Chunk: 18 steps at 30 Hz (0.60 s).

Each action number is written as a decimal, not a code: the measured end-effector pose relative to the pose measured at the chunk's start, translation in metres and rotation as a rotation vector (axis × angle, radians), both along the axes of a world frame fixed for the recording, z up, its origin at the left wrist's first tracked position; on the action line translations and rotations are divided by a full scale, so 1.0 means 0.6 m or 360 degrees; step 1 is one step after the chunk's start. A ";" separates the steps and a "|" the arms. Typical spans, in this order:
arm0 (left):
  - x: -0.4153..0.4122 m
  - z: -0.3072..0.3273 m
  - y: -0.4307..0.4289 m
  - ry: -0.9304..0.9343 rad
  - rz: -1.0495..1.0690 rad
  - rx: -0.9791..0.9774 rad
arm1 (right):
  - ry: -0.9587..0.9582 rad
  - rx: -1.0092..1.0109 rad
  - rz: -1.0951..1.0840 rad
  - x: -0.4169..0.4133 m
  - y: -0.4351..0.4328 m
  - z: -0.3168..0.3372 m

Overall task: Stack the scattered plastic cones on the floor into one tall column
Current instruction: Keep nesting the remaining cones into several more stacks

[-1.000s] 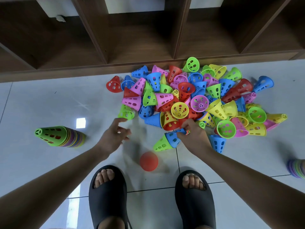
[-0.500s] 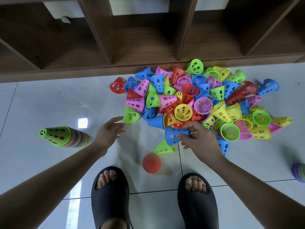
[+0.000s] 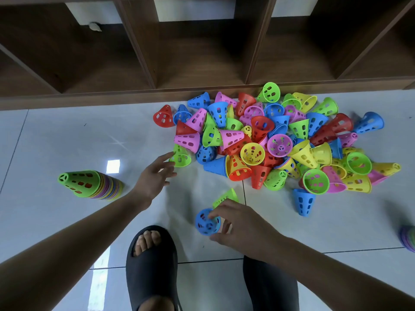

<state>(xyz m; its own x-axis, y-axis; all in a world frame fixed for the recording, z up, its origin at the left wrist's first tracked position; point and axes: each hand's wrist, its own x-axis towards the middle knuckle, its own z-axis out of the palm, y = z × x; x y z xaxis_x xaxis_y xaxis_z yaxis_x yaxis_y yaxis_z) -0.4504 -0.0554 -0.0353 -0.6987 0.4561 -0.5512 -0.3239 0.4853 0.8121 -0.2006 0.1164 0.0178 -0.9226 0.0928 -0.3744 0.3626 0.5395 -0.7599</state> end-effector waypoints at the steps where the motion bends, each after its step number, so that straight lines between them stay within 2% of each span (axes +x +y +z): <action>1: 0.000 0.000 -0.003 0.0009 0.0014 0.0000 | -0.0017 -0.0010 -0.0022 0.003 0.000 -0.003; 4: 0.005 -0.003 -0.011 0.0058 0.0122 0.0000 | 0.0048 0.0033 -0.0151 0.008 0.011 -0.016; 11: 0.024 0.000 -0.031 0.0238 0.0203 -0.0080 | 0.0104 0.0442 -0.0312 0.020 0.044 -0.064; 15: 0.031 0.001 -0.036 0.0309 0.0297 -0.0127 | -0.0002 0.0355 -0.0300 0.021 0.051 -0.080; 18: 0.033 0.007 -0.036 0.0266 0.0333 -0.0087 | 0.0027 0.0361 -0.0358 0.025 0.054 -0.081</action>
